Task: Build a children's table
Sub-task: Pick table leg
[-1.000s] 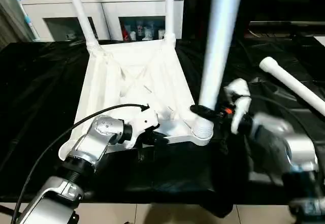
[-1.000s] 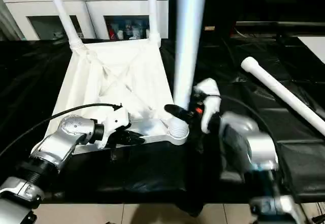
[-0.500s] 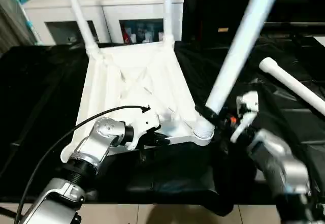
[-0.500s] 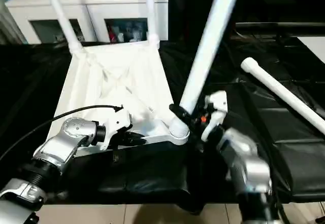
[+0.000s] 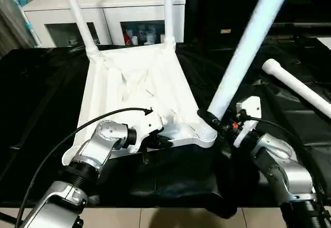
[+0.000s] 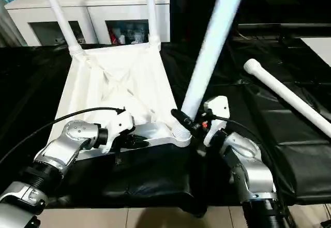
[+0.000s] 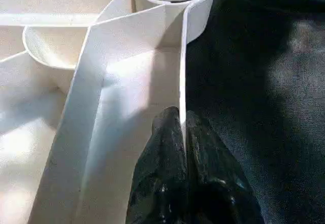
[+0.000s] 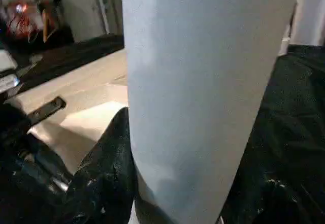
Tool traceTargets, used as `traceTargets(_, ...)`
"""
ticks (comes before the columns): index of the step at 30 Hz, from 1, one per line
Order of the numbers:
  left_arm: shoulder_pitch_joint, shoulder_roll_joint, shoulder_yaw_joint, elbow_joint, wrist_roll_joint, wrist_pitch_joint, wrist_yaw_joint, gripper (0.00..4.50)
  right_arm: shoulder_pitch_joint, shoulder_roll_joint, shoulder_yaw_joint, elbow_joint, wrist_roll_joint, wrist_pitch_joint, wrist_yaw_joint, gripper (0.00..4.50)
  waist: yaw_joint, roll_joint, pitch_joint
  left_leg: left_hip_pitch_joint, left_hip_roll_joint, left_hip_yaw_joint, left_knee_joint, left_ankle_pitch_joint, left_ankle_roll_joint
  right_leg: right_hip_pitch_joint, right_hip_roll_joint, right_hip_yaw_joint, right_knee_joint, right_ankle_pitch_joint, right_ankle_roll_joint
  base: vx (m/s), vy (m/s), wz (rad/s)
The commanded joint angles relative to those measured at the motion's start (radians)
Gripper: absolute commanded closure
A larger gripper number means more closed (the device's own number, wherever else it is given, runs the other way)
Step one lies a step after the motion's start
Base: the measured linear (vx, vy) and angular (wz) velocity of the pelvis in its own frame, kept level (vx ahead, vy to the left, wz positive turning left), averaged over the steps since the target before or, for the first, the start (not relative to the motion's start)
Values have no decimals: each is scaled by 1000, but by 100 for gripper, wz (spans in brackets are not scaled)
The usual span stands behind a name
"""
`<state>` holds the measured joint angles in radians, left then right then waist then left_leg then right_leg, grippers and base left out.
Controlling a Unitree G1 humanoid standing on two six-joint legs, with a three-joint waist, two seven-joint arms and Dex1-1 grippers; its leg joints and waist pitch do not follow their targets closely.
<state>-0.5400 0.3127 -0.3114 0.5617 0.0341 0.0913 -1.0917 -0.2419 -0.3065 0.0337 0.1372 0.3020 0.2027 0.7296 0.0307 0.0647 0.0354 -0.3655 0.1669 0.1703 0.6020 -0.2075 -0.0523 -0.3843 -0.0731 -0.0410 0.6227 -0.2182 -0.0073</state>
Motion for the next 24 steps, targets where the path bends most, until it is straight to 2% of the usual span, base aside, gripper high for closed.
traceTargets(1, 7, -2, 28, -32, -26, -13, 25, 450, 42, -13, 113, 69, -75, 67, 52, 265, 6, -26, -40, -3, 53, -18, -79, -167, 72, 38, -72, 42, -96, -255, -193, 0, 0, 0)
traceTargets(3, 10, 0, 27, -35, -25, -12, 24, 450, 41, -17, 120, 70, -75, 71, 63, 266, 7, -25, -43, -1, 55, -18, -79, -170, 69, 38, -73, 43, -96, -256, -190, 0, 0, 0)
traceTargets(4, 15, 3, 25, -39, -23, -9, 23, 450, 41, -23, 128, 71, -78, 73, 74, 266, 5, -36, -42, -3, 55, -17, -80, -168, 71, 39, -73, 43, -97, -249, -189, 0, 0, 0)
traceTargets(5, 20, 5, 23, -44, -21, -7, 24, 450, 40, -31, 139, 73, -80, 73, 90, 266, 6, -38, -45, -4, 55, -17, -78, -146, 80, 41, -72, 42, -92, -202, -196, 0, 0, 0)
traceTargets(10, 26, 12, 22, -53, -20, -3, 18, 450, 36, -48, 155, 86, -83, 76, 115, 266, 6, -38, -45, -2, 56, -17, -80, -152, 84, 41, -72, 41, -92, -198, -203, 0, 0, 0)
traceTargets(12, 26, 19, 20, -57, -22, -3, 5, 450, 31, -56, 159, 102, -88, 72, 129, 266, 6, -42, -46, -2, 56, -17, -80, -157, 83, 40, -73, 42, -93, -210, -202, 0, 0, 0)
traceTargets(15, 20, 34, 7, -55, -28, -28, -47, 450, 16, -67, 155, 135, -88, 58, 162, 266, 6, -39, -45, -1, 58, -18, -82, -167, 80, 38, -72, 42, -93, -210, -206, 0, 0, 0)
traceTargets(17, 21, 65, -14, -75, -52, -37, -150, 450, -12, -89, 155, 171, -86, 40, 214, 266, 5, -37, -47, -1, 58, -18, -82, -171, 79, 40, -74, 41, -92, -198, -214, 0, 0, 0)
traceTargets(18, 20, 73, -17, -82, -60, -38, -176, 450, -22, -96, 156, 177, -83, 39, 230, 266, 5, -33, -49, 1, 59, -19, -82, -165, 80, 40, -74, 41, -88, -169, -224, 0, 0, 0)
traceTargets(19, 18, 79, -18, -88, -66, -32, -194, 450, -31, -104, 155, 184, -82, 38, 243, 266, 2, -34, -49, -1, 60, -19, -83, -161, 81, 41, -72, 40, -87, -151, -230, 0, 0, 0)
traceTargets(21, 10, 86, -22, -84, -62, -36, -204, 450, -46, -112, 150, 197, -80, 35, 256, 266, 3, -36, -52, 1, 62, -17, -79, -129, 89, 44, -71, 39, -79, -56, -255, 0, 0, 0)
traceTargets(24, -5, 96, -31, -66, -46, -45, -216, 450, -63, -121, 150, 223, -85, 21, 273, 266, 4, -37, -52, 2, 61, -16, -78, -124, 96, 46, -73, 37, -77, -26, -274, 0, 0, 0)
